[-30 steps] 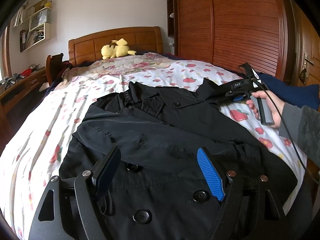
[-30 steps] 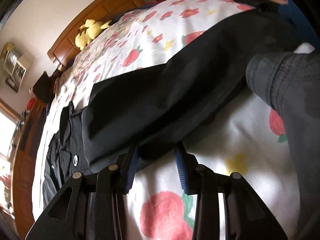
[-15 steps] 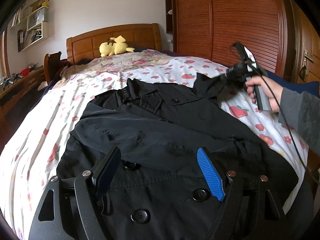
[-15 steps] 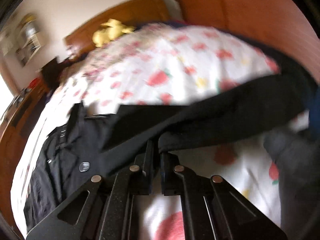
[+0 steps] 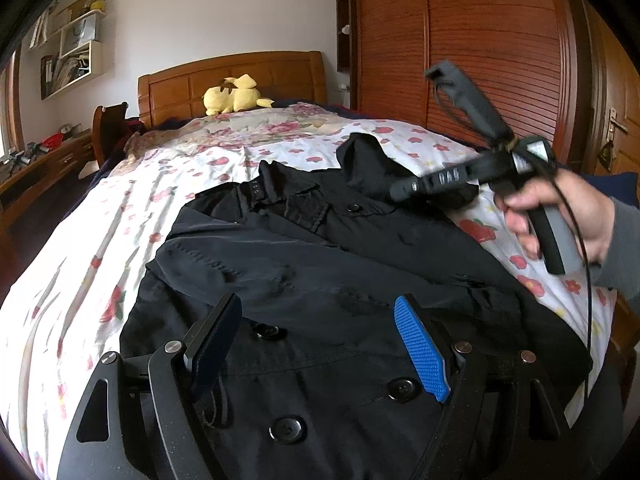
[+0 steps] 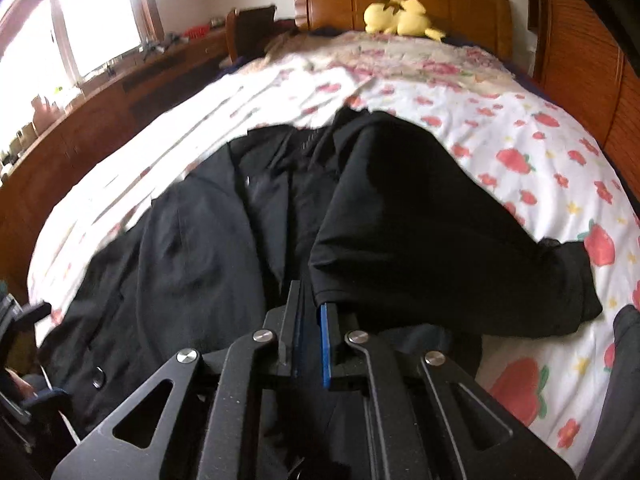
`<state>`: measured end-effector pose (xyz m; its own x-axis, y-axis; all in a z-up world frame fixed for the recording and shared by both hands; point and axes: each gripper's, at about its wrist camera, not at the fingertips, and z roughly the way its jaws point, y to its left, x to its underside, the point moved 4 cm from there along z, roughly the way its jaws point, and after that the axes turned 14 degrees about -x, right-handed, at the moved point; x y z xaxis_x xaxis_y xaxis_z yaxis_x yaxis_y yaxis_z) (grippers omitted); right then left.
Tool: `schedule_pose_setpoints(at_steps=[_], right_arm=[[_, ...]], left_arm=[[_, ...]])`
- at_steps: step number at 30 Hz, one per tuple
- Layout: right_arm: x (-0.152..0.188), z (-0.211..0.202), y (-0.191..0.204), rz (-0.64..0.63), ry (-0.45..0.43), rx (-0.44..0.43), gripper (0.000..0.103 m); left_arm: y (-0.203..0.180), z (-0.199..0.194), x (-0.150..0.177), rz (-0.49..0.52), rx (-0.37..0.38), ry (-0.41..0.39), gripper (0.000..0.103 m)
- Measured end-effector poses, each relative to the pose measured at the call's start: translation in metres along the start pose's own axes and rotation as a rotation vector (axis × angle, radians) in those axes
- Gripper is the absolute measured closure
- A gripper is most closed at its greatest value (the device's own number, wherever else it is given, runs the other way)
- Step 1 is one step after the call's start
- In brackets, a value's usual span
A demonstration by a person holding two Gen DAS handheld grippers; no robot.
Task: Fold large clothes
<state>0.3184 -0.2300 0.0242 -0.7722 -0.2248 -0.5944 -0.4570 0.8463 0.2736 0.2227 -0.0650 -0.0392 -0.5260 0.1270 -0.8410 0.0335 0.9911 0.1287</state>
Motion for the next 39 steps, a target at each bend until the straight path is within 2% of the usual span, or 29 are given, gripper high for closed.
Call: schedule_pose_setpoints(at_steps=[2,4,7,13,16,20,24,28,39], right_arm=[[0.007,0.005,-0.002,-0.004,0.032,0.020,0.096],[0.011,0.006,-0.006,0.007,0.039,0.033,0.085],[0.015,-0.008,-0.010,0.011,0.021,0.041,0.077],[0.012,-0.043,-0.017,0.004,-0.016,0.120,0.069],[0.007,-0.058,-0.038,0.041,-0.039,0.185,0.068],[0.004,-0.069,-0.071,0.085,-0.068,0.319,0.068],[0.008,-0.075,-0.115,0.215,-0.092,0.320,0.068],[0.019,-0.073,-0.151,0.348,-0.112,0.285,0.068],[0.051,-0.041,-0.201,0.572,-0.102,0.237,0.068]], left_arm=[[0.001,-0.001,0.001,-0.003,-0.005,0.001,0.023],[0.003,-0.002,0.001,-0.008,-0.008,0.000,0.023],[0.004,-0.005,0.001,-0.014,-0.010,-0.004,0.023],[0.006,-0.005,0.001,-0.023,-0.010,-0.005,0.023],[0.007,-0.005,0.001,-0.020,-0.009,-0.007,0.023],[0.007,-0.004,0.001,-0.016,-0.012,-0.005,0.023],[0.007,-0.003,0.001,-0.018,-0.013,0.000,0.023],[0.005,-0.003,0.000,-0.013,-0.011,0.002,0.023],[0.004,-0.002,0.000,-0.002,0.000,0.003,0.023]])
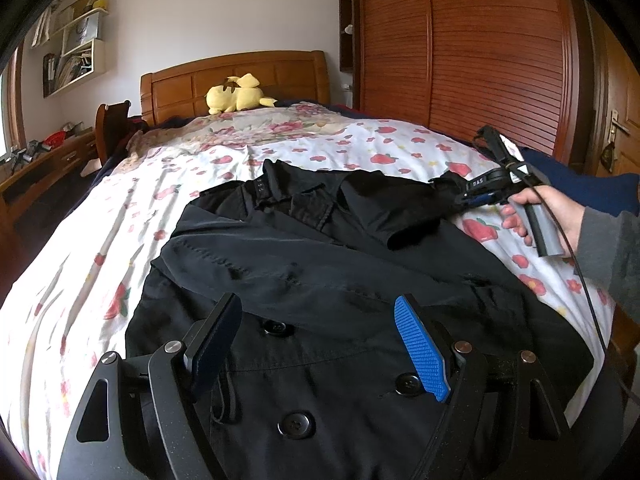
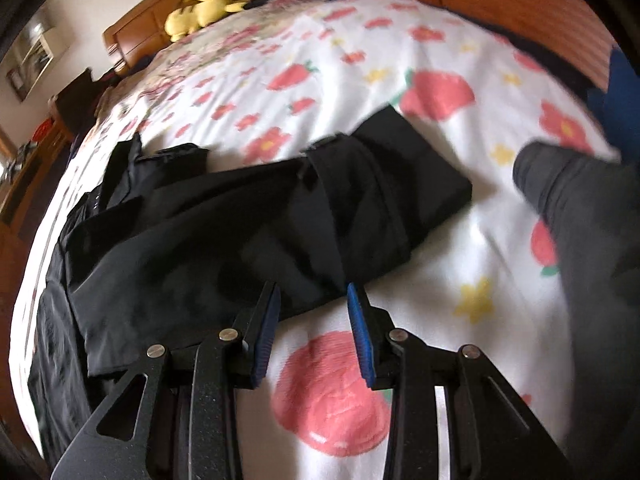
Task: Fold large clothes
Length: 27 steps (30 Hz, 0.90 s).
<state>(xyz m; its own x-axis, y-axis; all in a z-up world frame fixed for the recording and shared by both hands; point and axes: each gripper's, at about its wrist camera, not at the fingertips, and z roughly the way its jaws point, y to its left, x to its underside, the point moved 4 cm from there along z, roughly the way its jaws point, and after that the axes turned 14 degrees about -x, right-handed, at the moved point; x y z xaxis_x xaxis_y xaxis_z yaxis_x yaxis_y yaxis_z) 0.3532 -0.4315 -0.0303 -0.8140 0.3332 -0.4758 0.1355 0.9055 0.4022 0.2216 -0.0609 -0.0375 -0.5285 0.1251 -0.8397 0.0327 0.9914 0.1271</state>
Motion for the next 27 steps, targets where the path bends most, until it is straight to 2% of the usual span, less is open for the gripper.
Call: schedule_pose_setpoints(at_steps=[4,8,11,13,15,17,22,27], right_arm=[[0.003,0.012,-0.013,0.076,0.010,-0.033,0.068],[-0.002,0.012,-0.019,0.110,-0.033,-0.072,0.068],[-0.008,0.011,-0.019,0.097,-0.058,-0.066,0.068],[-0.012,0.008,-0.013,0.029,-0.084,-0.051,0.086],[-0.016,-0.001,-0.003,-0.033,-0.126,-0.055,0.094],[-0.018,-0.010,0.007,-0.071,-0.157,-0.062,0.096],[-0.021,-0.041,0.057,-0.198,-0.206,-0.132,0.097],[-0.009,-0.080,0.145,-0.403,-0.244,-0.255,0.097]], left_arm=[[-0.002,0.001,0.000,0.003,0.004,0.004,0.023],[-0.002,0.001,0.000,0.007,0.005,0.002,0.023],[-0.002,0.002,0.001,0.012,0.000,0.008,0.023],[-0.002,0.003,0.002,0.014,-0.003,0.011,0.023],[-0.002,0.003,0.001,0.016,-0.007,0.015,0.023],[-0.002,0.002,0.001,0.014,-0.007,0.014,0.023],[-0.002,0.000,0.000,0.014,-0.008,0.007,0.023],[0.007,-0.004,0.001,-0.003,-0.024,0.001,0.023]])
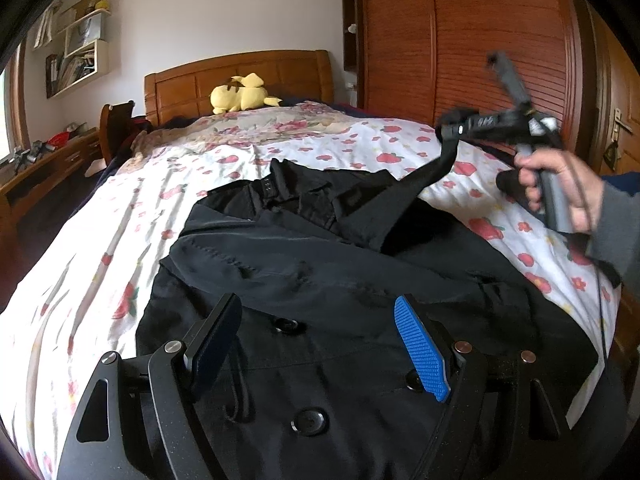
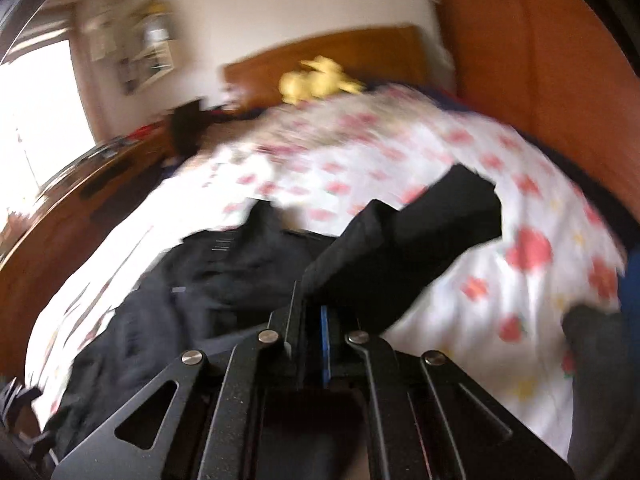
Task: Fold large clothes
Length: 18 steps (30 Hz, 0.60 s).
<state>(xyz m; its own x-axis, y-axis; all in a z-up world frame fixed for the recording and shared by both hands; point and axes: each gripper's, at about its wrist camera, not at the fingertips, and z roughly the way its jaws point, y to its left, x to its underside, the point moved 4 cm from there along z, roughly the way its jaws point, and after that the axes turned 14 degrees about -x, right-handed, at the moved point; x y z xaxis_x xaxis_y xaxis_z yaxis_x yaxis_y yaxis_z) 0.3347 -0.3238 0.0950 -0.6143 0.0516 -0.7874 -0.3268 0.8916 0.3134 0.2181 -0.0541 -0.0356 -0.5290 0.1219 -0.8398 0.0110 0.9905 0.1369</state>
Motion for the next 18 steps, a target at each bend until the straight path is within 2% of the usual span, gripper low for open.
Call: schedule_pose_setpoints(at_steps=[5,9,14,15,16,18], right_arm=[[0.002,-0.009,0.101,-0.166,0.012,-0.151,0.097],[0.030,-0.009,0.156,-0.202,0.049,-0.252,0.097],[0.069,-0.003,0.188,-0.226,0.125,-0.267,0.096],[0.073,-0.001,0.189,-0.226,0.134,-0.263,0.092],[0.080,0.000,0.190,-0.227,0.147,-0.255,0.083],[0.098,0.004,0.193,-0.239,0.185,-0.256,0.078]], left_arm=[[0.015,-0.005,0.001,-0.033,-0.022,-0.008,0.023],[0.029,-0.010,0.006,-0.058,-0.039,-0.010,0.023],[0.045,-0.020,0.011,-0.064,-0.078,-0.020,0.023],[0.049,-0.023,0.011,-0.066,-0.086,-0.025,0.023],[0.055,-0.027,0.012,-0.074,-0.097,-0.032,0.023],[0.065,-0.031,0.013,-0.097,-0.112,-0.035,0.023]])
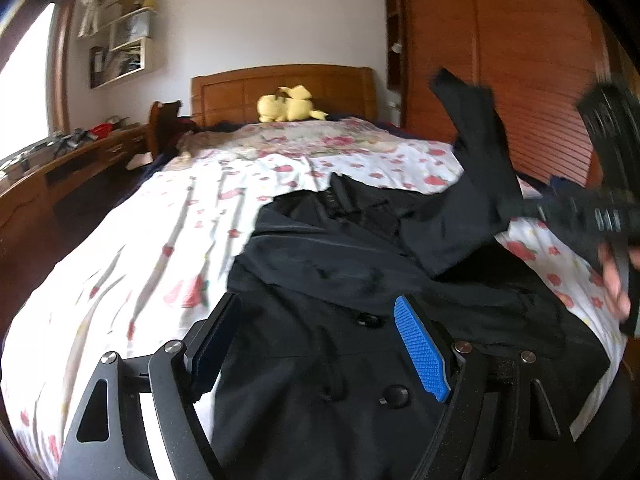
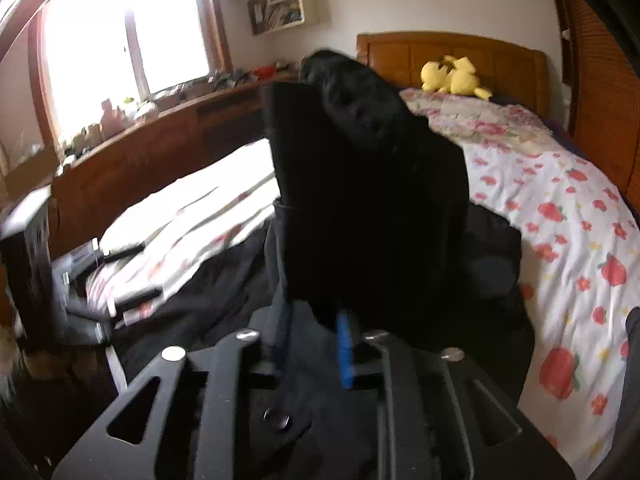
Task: Fold large clothes
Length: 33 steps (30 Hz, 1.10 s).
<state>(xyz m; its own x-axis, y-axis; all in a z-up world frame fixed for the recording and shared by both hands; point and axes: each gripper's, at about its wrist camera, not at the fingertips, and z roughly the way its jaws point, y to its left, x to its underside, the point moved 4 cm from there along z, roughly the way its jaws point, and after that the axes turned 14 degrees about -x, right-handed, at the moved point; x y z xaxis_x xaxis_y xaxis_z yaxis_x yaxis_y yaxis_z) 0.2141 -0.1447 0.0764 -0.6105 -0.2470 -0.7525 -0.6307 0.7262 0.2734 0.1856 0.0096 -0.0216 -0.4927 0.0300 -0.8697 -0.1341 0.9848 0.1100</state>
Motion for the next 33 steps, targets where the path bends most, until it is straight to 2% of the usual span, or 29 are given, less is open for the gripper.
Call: schedule_pose_setpoints(at_steps=[3,6,14,18,25,30,33], right_arm=[[0.019,0.003,0.008,-0.015,0.040,-0.008,0.071],[0.035,0.009,0.013,-0.026,0.084,-0.010,0.070],[0.047,0.000,0.042,-0.095,0.081,-0.059,0.068],[0.052,-0.006,0.048,-0.137,0.068,-0.027,0.068],[0.075,-0.008,0.026,-0.083,0.071,0.063,0.068],[0.091,0.002,-0.008,-0.075,0.106,0.160,0.068],[0.095,0.007,-0.030,-0.030,0.117,0.179,0.068]], left_arm=[[0.014,-0.002,0.002,-0.034,-0.018,0.005,0.023],[0.025,0.000,0.003,-0.062,-0.030,0.016,0.023],[0.031,-0.001,0.001,-0.098,-0.038,0.020,0.023],[0.028,0.000,0.001,-0.092,-0.029,0.019,0.023],[0.024,0.009,0.002,-0.058,-0.004,0.037,0.023],[0.019,0.013,0.003,-0.024,0.005,0.054,0.023],[0.016,0.017,0.003,-0.008,0.005,0.067,0.023]])
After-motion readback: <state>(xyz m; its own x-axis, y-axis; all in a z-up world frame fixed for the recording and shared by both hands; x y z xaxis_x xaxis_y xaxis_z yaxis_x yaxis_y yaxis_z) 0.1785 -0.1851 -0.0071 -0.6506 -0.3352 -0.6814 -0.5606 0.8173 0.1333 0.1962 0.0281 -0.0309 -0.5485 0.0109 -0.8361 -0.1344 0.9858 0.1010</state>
